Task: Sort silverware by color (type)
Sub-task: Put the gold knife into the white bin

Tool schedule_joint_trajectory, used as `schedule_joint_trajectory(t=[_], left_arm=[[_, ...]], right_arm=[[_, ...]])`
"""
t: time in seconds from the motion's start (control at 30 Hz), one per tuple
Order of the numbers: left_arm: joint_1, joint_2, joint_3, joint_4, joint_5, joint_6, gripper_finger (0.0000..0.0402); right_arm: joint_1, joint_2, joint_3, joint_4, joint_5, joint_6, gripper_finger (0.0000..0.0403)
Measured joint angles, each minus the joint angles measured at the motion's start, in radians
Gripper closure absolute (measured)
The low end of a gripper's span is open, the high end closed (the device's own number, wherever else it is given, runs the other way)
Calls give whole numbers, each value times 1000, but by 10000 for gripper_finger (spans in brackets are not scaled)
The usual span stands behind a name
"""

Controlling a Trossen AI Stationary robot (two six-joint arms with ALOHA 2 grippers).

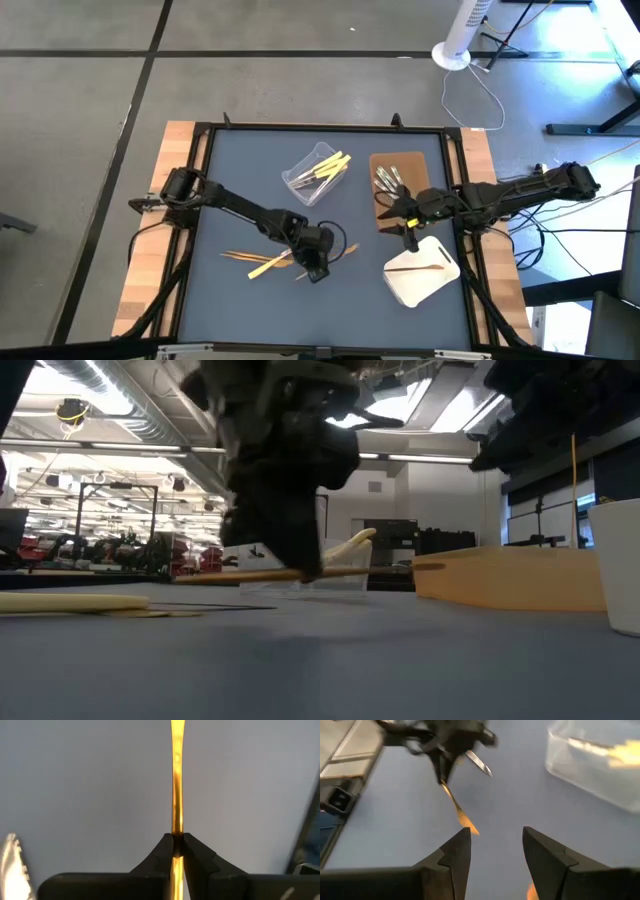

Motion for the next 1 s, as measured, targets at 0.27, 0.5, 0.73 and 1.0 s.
schedule_joint_trajectory(t=[0.27, 0.5, 0.73, 1.0], left_arm=[[82, -1, 1, 106, 169, -6, 381], [137, -1, 1, 165, 292, -49, 381], [184, -1, 1, 225, 381, -88, 381], [235, -2, 2, 262, 444, -113, 381]], right_arm=[[88, 13, 0, 193, 0, -119, 235], [141, 105, 0, 322, 0, -214, 235], [143, 225, 0, 428, 0, -239, 235], [143, 282, 0, 444, 10, -268, 235]])
